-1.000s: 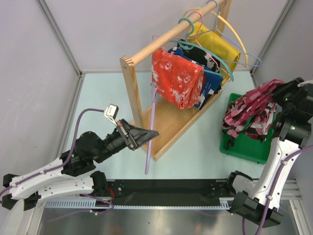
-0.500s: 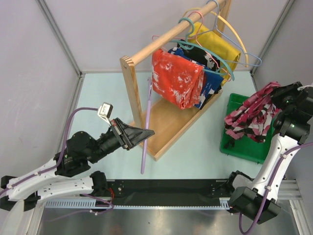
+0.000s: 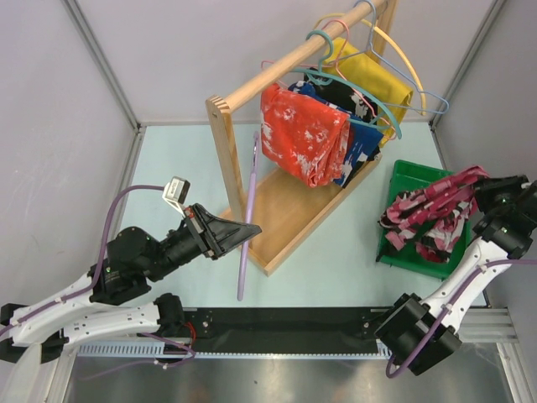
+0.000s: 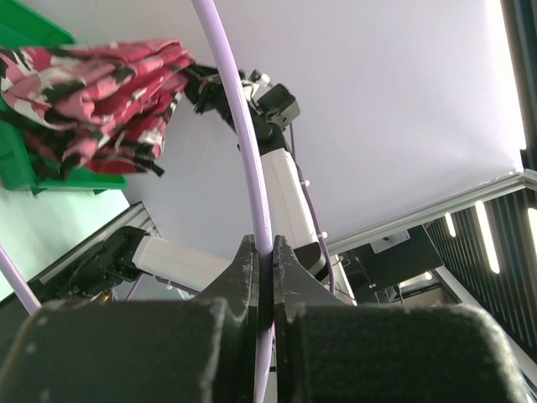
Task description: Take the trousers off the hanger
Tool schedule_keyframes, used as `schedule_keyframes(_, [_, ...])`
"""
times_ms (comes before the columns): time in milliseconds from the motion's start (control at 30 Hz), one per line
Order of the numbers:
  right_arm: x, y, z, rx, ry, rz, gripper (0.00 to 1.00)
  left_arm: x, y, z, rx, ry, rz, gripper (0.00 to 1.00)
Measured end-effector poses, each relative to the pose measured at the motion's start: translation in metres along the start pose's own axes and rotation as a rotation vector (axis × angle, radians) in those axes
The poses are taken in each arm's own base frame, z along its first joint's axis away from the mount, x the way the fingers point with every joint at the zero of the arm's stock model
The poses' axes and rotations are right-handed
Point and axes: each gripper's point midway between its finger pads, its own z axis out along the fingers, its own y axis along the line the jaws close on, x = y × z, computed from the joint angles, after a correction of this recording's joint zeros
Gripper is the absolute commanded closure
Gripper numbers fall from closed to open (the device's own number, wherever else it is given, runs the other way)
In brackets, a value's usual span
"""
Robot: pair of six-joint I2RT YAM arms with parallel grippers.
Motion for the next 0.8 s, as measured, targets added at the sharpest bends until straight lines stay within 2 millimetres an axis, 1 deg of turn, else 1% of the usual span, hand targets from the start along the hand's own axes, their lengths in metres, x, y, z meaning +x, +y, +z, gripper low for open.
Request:
schedule_keyframes(33, [-0.001, -0.006, -0.001, 0.018, -0.004, 0.010, 1.00, 0.000, 0.000, 0.000, 0.000, 0.000, 0.000, 1.00])
schedule_keyframes(67, [0.000, -0.017, -0.001, 0.059, -0.003, 0.016, 1.00, 0.000, 0.000, 0.000, 0.000, 0.001, 0.000, 1.00])
schedule_keyframes(167, [0.009, -0.041, -0.004, 0.159, 0.015, 0.015, 1.00, 0.001, 0.000, 0.000, 0.003, 0.007, 0.000, 1.00])
schedule_keyframes(200, [0.011, -0.047, -0.005, 0.185, 0.019, 0.010, 0.97, 0.002, -0.001, 0.000, 0.004, 0.010, 0.000, 1.00])
schedule_keyframes(333, [0.018, -0.068, -0.006, 0.258, 0.030, -0.015, 0.96, 0.003, -0.001, -0.001, 0.007, 0.017, 0.000, 0.99])
schedule_keyframes(433, [0.030, -0.081, -0.004, 0.289, 0.053, -0.018, 0.95, 0.004, -0.001, -0.001, 0.008, 0.020, 0.000, 1.00])
schedule_keyframes(500, [0.038, -0.086, -0.001, 0.296, 0.072, -0.022, 0.95, 0.004, -0.002, -0.001, 0.009, 0.023, 0.000, 1.00])
schedule_keyframes(600, [0.056, -0.082, 0.008, 0.284, 0.116, -0.051, 0.94, 0.004, -0.001, -0.001, 0.009, 0.024, 0.000, 1.00])
schedule_keyframes(700, [0.076, -0.075, 0.025, 0.271, 0.171, -0.091, 0.94, 0.004, -0.001, -0.001, 0.009, 0.024, 0.000, 1.00])
schedule_keyframes(800, [0.100, -0.072, 0.048, 0.267, 0.242, -0.128, 0.94, 0.004, -0.002, -0.001, 0.009, 0.024, -0.001, 1.00])
